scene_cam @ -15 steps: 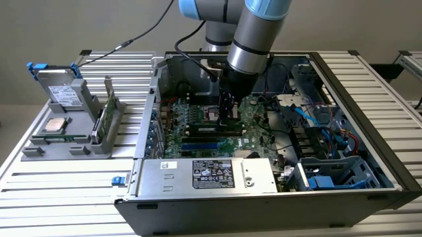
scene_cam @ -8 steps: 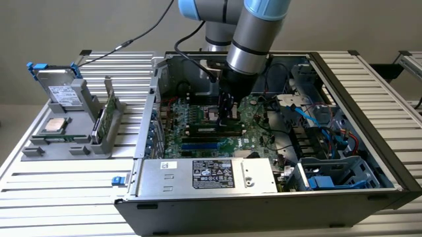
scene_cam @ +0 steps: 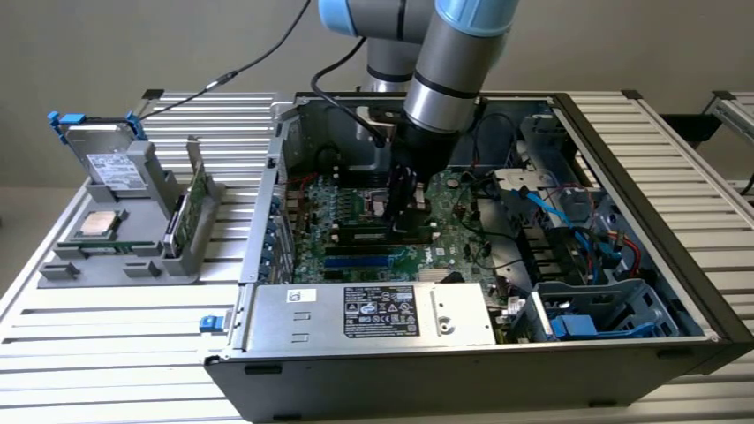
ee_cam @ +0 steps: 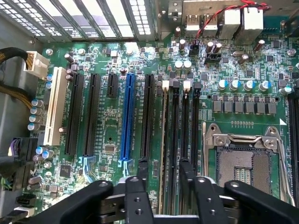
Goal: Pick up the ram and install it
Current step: 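Insert the ram into the slot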
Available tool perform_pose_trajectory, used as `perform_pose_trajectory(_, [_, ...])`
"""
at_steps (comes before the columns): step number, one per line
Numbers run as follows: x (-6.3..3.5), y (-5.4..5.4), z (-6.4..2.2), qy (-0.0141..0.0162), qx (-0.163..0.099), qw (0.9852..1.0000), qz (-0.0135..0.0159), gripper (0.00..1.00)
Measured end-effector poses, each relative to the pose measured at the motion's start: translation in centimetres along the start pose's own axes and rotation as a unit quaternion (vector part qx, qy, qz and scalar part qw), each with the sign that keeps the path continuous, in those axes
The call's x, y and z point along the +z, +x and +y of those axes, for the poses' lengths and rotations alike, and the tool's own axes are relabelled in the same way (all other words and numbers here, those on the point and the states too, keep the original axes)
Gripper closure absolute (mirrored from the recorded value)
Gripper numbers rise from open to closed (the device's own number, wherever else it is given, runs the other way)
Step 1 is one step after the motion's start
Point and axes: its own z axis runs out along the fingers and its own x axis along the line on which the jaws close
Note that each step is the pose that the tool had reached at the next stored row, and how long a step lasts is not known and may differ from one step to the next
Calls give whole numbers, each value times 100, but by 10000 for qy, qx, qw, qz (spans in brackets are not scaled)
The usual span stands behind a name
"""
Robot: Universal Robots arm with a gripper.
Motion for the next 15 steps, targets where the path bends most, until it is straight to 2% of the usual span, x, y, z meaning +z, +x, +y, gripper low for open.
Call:
perform_pose_trajectory(1, [-20,2,6,0,-1,10000,0,55])
perform_pose_trajectory(3, [-92,9,29,0,-1,10000,-1,55])
perform_pose_trajectory(4, [-136,15,44,1,-1,10000,0,48])
perform_pose_trajectory(6, [-208,23,68,4,0,10000,1,48])
perform_pose_trajectory(10, [-262,29,89,48,8,10000,0,48])
perform_pose_trajectory(11, [-261,29,90,55,8,10000,-1,50])
perform_pose_trajectory(12, [-261,29,90,57,8,10000,-1,56])
perform_pose_trajectory(13, [-262,29,90,58,8,10000,0,56])
perform_pose_trajectory(15, [-262,29,91,58,9,10000,1,69])
